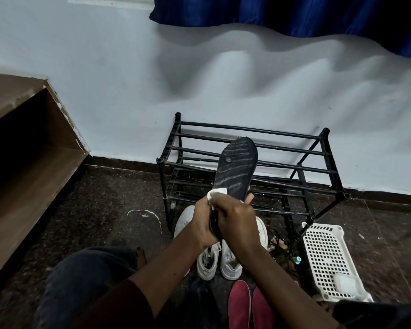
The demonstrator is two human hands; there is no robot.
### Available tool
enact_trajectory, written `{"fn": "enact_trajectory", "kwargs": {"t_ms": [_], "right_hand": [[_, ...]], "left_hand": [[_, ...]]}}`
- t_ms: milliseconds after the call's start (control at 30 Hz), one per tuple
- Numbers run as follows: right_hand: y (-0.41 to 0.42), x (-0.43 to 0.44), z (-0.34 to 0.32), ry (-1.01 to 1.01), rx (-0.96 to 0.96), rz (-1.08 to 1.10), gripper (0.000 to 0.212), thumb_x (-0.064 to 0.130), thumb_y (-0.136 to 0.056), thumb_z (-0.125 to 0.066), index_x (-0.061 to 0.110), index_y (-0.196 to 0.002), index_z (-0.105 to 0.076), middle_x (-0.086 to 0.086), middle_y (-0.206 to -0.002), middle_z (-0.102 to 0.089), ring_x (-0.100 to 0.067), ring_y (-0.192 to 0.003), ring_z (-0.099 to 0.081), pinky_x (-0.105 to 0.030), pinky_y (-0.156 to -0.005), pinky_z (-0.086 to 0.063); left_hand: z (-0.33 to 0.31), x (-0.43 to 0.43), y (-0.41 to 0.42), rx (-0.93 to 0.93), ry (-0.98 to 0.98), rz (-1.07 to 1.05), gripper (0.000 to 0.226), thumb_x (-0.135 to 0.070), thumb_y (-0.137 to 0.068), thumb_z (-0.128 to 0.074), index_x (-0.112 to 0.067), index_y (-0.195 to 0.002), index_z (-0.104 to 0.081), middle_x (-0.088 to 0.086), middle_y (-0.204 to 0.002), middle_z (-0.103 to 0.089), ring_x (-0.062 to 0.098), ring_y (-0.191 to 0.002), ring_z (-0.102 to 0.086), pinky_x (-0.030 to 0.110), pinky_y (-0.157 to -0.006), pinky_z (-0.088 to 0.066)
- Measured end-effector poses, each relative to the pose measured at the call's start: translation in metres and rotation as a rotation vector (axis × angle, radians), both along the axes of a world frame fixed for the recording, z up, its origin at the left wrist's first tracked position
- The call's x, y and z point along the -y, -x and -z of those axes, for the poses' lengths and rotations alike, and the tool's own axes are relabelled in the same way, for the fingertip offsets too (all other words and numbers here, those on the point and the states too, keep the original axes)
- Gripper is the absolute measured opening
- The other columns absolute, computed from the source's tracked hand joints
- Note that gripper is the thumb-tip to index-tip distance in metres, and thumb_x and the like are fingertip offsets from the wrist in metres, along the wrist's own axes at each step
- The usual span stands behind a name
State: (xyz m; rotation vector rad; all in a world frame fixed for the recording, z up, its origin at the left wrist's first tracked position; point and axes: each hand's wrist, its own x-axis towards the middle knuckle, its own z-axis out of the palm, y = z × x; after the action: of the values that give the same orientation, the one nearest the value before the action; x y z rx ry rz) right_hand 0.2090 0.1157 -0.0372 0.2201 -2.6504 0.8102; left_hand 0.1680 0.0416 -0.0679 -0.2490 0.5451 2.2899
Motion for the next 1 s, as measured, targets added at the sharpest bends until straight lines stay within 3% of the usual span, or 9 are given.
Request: {"fn": "enact_trajectory", "kwargs": {"t_ms": [33,100,200,333,467,600,733,833,1000], "right_hand": [[-0.006,0.001,0.002,0.004,-0.001,-0.02,0.016,-0.008,-0.071,-0.059,0.0,-0.081,-0.069,-0.016,-0.078,-0.069,-0.034,-0.075,-0.066,-0.051,-0.077,-0.052],[-0.021,0.005,0.002,0.092,-0.026,-0.07,0.019,-0.003,-0.069,-0.055,0.006,-0.078,-0.069,-0.009,-0.077,-0.07,-0.024,-0.073,-0.066,-0.035,-0.066,-0.055],[-0.031,0.007,0.003,0.175,-0.087,-0.101,0.021,-0.005,-0.064,-0.057,0.011,-0.072,-0.069,-0.001,-0.077,-0.071,-0.012,-0.073,-0.066,-0.025,-0.065,-0.051],[-0.018,0.002,0.003,0.085,0.026,-0.077,0.014,-0.004,-0.071,-0.055,0.004,-0.072,-0.067,-0.01,-0.073,-0.068,-0.024,-0.07,-0.064,-0.037,-0.066,-0.052],[0.008,-0.001,-0.004,-0.014,0.038,0.005,0.013,-0.009,-0.072,-0.061,0.001,-0.074,-0.067,-0.014,-0.069,-0.066,-0.032,-0.067,-0.063,-0.04,-0.069,-0.051],[0.024,-0.005,-0.008,0.122,0.019,0.147,0.02,-0.009,-0.07,-0.06,0.008,-0.074,-0.07,-0.007,-0.068,-0.068,-0.021,-0.061,-0.062,-0.03,-0.058,-0.042],[0.008,0.0,-0.012,0.167,0.003,0.103,0.024,-0.01,-0.068,-0.055,0.008,-0.073,-0.071,-0.008,-0.068,-0.069,-0.02,-0.06,-0.063,-0.035,-0.06,-0.047],[-0.017,0.009,-0.008,0.122,-0.029,-0.01,0.022,0.0,-0.072,-0.053,0.005,-0.082,-0.072,-0.019,-0.079,-0.069,-0.033,-0.072,-0.066,-0.044,-0.062,-0.056],[-0.033,0.005,0.01,0.187,0.032,-0.058,0.018,0.007,-0.073,-0.048,0.015,-0.073,-0.065,-0.001,-0.067,-0.065,-0.013,-0.062,-0.061,-0.032,-0.053,-0.048]], "left_hand": [[0.004,0.001,0.004,0.001,-0.007,-0.008,0.049,-0.037,-0.095,-0.037,0.001,-0.118,-0.058,0.012,-0.102,-0.065,0.022,-0.096,-0.065,0.034,-0.09,-0.052],[0.006,0.005,0.009,0.018,-0.003,-0.006,0.062,-0.048,-0.095,-0.034,-0.001,-0.129,-0.054,0.015,-0.124,-0.058,0.024,-0.112,-0.055,0.033,-0.089,-0.049],[0.014,0.007,0.013,0.048,-0.036,0.012,0.072,-0.058,-0.093,-0.031,0.0,-0.122,-0.061,0.017,-0.124,-0.06,0.023,-0.115,-0.046,0.032,-0.083,-0.052],[0.019,0.002,0.014,0.066,-0.02,0.005,0.062,-0.051,-0.097,-0.032,-0.002,-0.127,-0.057,0.016,-0.125,-0.06,0.025,-0.125,-0.048,0.033,-0.09,-0.049],[0.005,-0.001,0.002,0.022,0.021,0.007,0.049,-0.037,-0.092,-0.044,-0.001,-0.121,-0.06,0.013,-0.113,-0.065,0.024,-0.107,-0.064,0.033,-0.098,-0.047],[0.015,-0.007,0.001,0.029,0.084,0.046,0.061,-0.043,-0.095,-0.044,-0.011,-0.146,-0.034,0.006,-0.15,-0.034,0.022,-0.14,-0.031,0.035,-0.117,-0.018],[0.01,0.0,0.003,0.015,-0.005,0.032,0.049,-0.037,-0.092,-0.041,0.0,-0.117,-0.062,0.015,-0.111,-0.063,0.026,-0.109,-0.061,0.037,-0.101,-0.046],[0.009,0.004,0.007,0.022,-0.037,-0.042,0.056,-0.035,-0.094,-0.03,0.001,-0.126,-0.056,0.017,-0.125,-0.059,0.031,-0.112,-0.061,0.045,-0.097,-0.047],[0.011,0.004,0.011,0.042,-0.074,-0.033,0.06,-0.043,-0.096,-0.03,-0.003,-0.14,-0.041,0.015,-0.133,-0.053,0.03,-0.118,-0.055,0.039,-0.089,-0.052]]}}
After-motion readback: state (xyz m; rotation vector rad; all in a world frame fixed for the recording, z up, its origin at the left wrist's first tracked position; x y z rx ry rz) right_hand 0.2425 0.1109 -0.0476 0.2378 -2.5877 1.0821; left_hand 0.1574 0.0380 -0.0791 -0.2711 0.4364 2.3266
